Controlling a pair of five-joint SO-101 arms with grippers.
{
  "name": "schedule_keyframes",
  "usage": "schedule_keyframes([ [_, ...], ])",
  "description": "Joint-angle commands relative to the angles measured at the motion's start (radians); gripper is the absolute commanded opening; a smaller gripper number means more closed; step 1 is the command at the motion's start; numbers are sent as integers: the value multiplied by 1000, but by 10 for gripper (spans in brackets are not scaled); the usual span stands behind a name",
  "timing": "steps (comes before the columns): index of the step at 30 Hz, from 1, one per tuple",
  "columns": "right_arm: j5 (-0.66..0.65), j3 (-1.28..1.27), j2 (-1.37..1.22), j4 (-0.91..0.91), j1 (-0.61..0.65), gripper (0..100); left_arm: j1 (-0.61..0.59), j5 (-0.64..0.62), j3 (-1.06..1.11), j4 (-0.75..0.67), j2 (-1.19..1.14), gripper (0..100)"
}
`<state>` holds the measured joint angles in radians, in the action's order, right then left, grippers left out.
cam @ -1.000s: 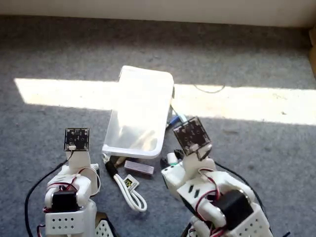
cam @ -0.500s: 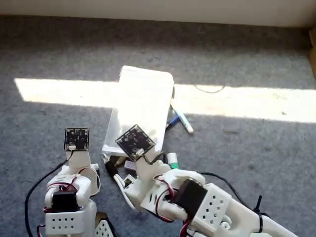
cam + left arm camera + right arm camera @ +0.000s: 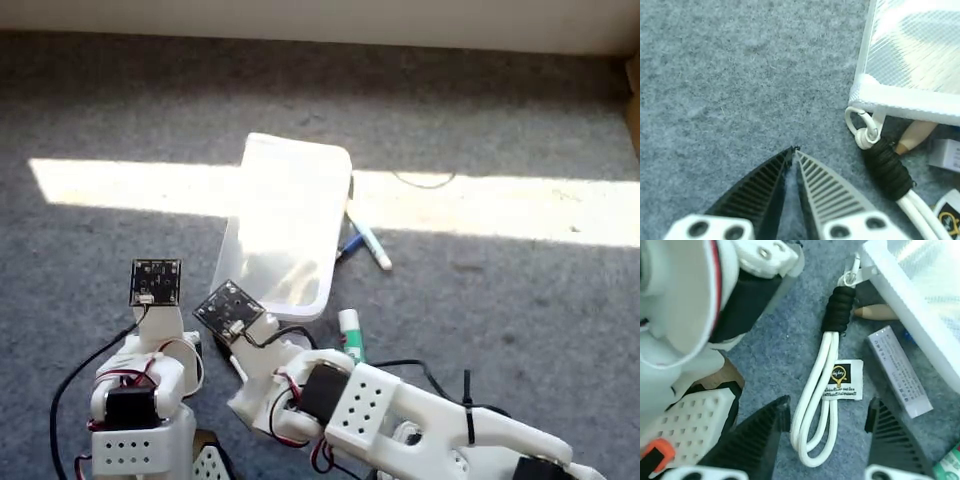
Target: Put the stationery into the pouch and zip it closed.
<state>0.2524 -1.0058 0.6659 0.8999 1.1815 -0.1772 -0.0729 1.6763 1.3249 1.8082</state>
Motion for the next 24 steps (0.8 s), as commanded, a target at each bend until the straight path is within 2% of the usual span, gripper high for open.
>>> schedule_keyframes([
  [1,8,7,-56,-19,10,241,-13,-6,21,3,7,7],
  [15,8,7,-159,-19,39,240,-13,-6,21,3,7,7],
  [24,0,5,-159,-15,53,96,-13,-6,21,3,7,7],
])
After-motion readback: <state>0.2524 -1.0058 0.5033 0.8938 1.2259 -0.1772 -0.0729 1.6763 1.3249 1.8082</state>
